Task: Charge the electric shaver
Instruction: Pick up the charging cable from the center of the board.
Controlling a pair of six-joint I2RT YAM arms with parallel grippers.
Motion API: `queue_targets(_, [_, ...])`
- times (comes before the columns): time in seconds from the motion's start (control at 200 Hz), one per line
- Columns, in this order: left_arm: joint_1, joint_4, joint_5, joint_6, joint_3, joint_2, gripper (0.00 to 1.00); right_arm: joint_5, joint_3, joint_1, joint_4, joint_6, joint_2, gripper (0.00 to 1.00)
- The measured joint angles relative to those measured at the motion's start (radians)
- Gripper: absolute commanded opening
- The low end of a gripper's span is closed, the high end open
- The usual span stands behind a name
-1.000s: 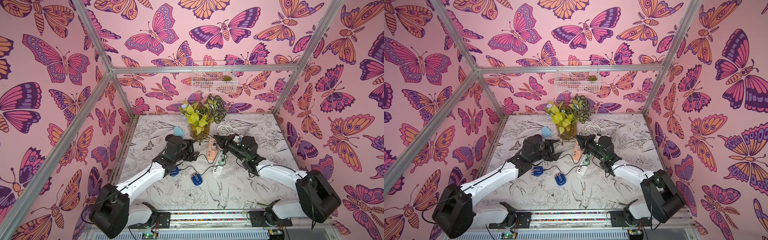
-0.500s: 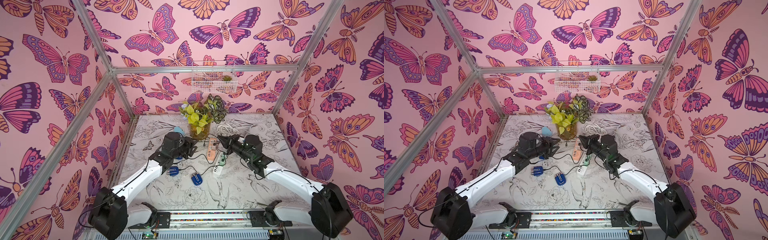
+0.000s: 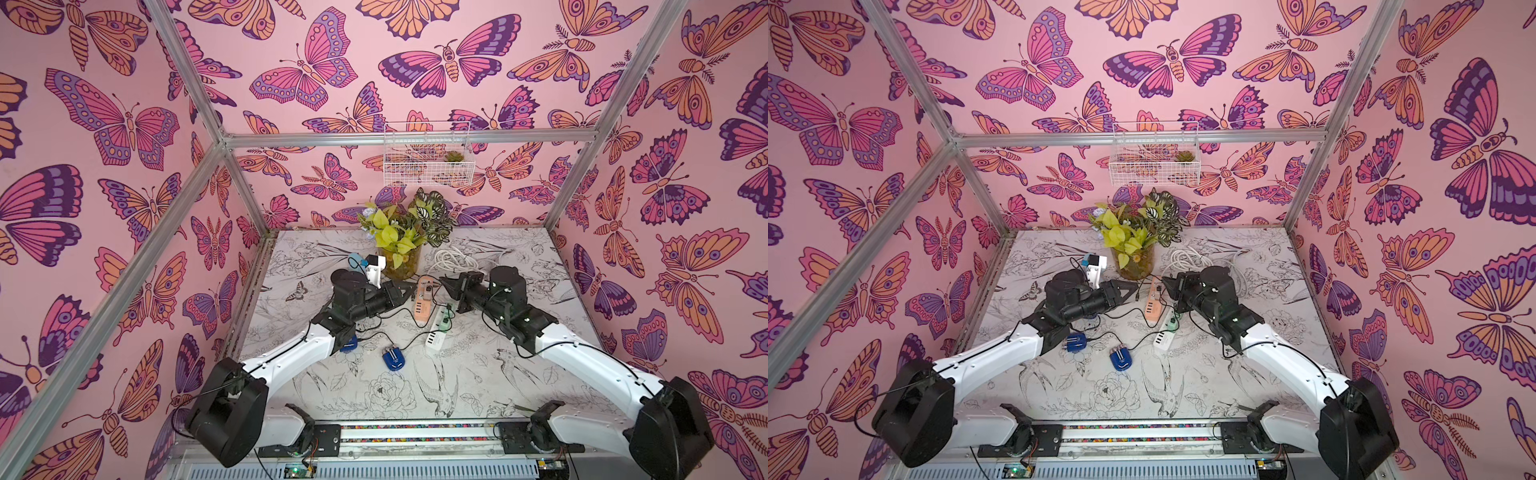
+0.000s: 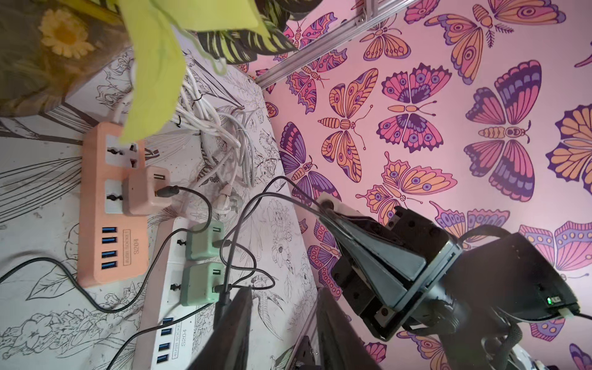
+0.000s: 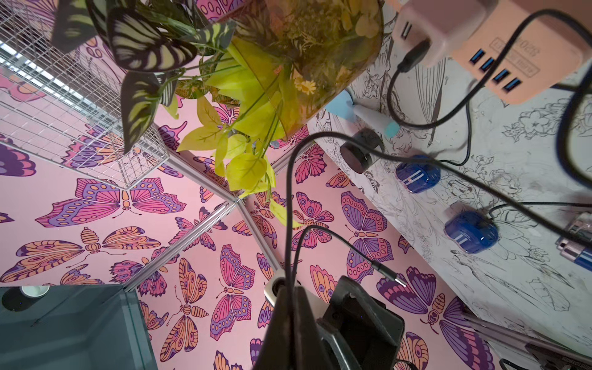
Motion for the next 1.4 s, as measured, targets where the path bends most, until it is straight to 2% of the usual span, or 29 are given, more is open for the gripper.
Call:
queue_targets(0.095, [-0.003, -0.008, 0.002, 0.041, -0.003, -0.004, 0.49, 0.007, 0.0, 0.0, -0.001, 0.002, -0.006, 0.0])
queue_targets(0.17, [-0.006, -0.02, -0.011, 0.066, -0.017, -0.018, 0.51, 0.011, 0.0, -0.001, -0.002, 0.002, -0.012, 0.0])
queue_targets(0.361, [-0.013, -0.039, -0.015, 0.111, -0.026, -0.025, 0.48, 0.011, 0.0, -0.001, -0.002, 0.002, -0.021, 0.0])
queue_targets(0.651, [-0.031, -0.044, -0.017, 0.129, -0.027, -0.002, 0.47, 0.018, 0.0, -0.003, 0.001, 0.005, -0.033, 0.0])
queue_targets(0.961, [-0.031, -0.026, -0.022, 0.106, -0.026, 0.042, 0.26, 0.018, 0.0, -0.006, 0.001, 0.005, -0.052, 0.0])
queue_targets(1.217, [-0.031, 0.004, -0.034, 0.076, -0.009, 0.063, 0.16, 0.02, 0.0, -0.006, 0.001, 0.005, -0.067, 0.0])
queue_targets(1.397, [-0.031, 0.021, -0.038, 0.061, 0.0, 0.063, 0.04, 0.022, 0.0, -0.006, 0.001, 0.005, -0.074, 0.0])
